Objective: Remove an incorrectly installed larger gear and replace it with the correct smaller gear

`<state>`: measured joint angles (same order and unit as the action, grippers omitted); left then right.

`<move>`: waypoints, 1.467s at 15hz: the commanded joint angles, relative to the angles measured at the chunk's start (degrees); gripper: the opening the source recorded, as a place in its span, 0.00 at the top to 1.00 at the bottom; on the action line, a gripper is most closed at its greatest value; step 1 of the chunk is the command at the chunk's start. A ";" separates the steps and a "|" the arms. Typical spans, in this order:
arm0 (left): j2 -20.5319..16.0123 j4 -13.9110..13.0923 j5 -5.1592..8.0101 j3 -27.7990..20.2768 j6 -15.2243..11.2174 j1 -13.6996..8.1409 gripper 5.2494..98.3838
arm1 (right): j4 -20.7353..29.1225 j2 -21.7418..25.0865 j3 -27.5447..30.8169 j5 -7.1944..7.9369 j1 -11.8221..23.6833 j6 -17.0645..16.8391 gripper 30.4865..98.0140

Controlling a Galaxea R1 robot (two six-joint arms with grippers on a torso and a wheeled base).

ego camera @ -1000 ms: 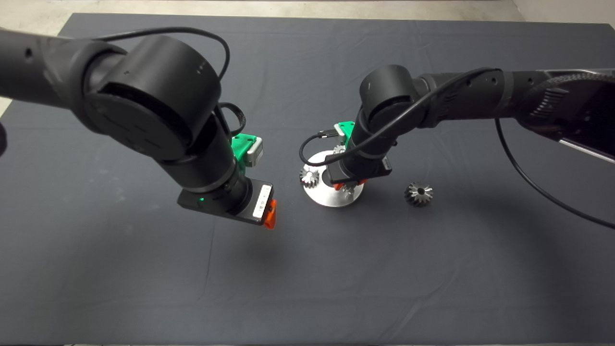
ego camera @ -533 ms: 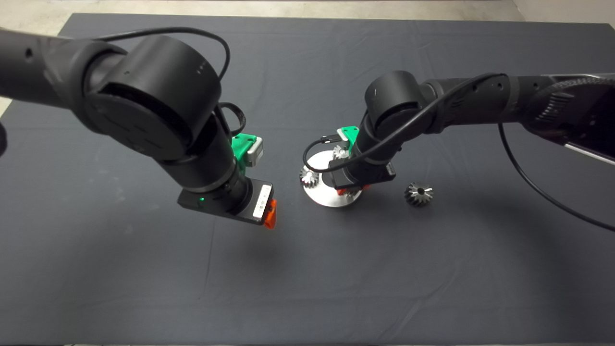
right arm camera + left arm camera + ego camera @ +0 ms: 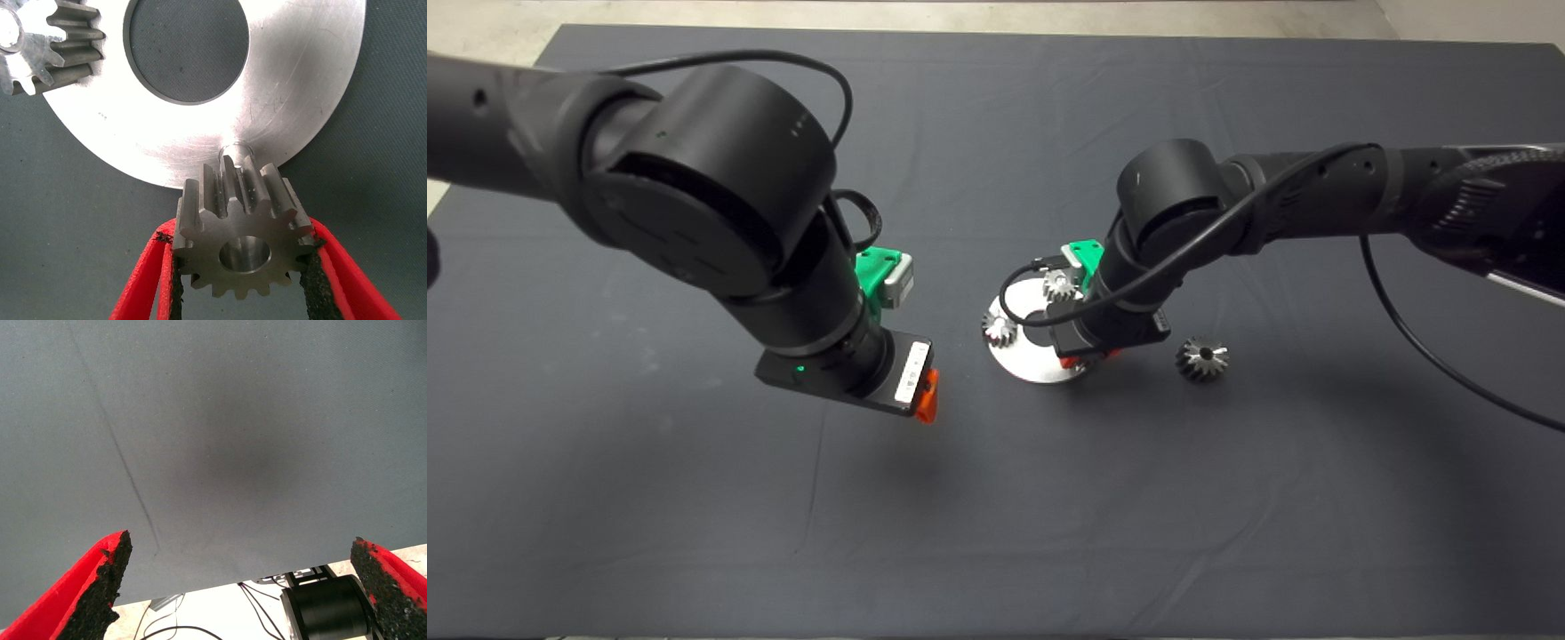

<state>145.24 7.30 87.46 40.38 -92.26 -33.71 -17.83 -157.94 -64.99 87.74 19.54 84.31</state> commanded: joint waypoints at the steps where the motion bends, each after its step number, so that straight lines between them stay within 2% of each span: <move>1: 0.10 0.26 3.95 -0.66 0.15 -1.19 0.16 | -1.50 0.78 1.11 5.52 1.29 0.50 0.92; 8: -0.08 0.43 3.95 -0.75 0.15 -1.19 0.16 | -1.59 0.30 0.67 5.43 0.76 0.50 0.92; 14: -1.49 0.61 3.95 -1.54 0.15 -1.19 0.16 | -1.76 -4.09 -4.42 5.52 0.42 0.33 0.92; 17: -1.05 1.22 3.95 -1.28 0.24 -1.19 0.16 | -2.12 -4.75 -6.49 5.52 0.41 -0.59 0.92; 22: -1.14 1.22 3.95 -1.19 0.24 -1.19 0.16 | -2.20 -4.80 -6.45 5.52 0.41 -0.64 0.92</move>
<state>144.13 7.98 87.46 39.74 -92.26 -33.71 -17.75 -162.05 -70.45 89.94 19.40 84.13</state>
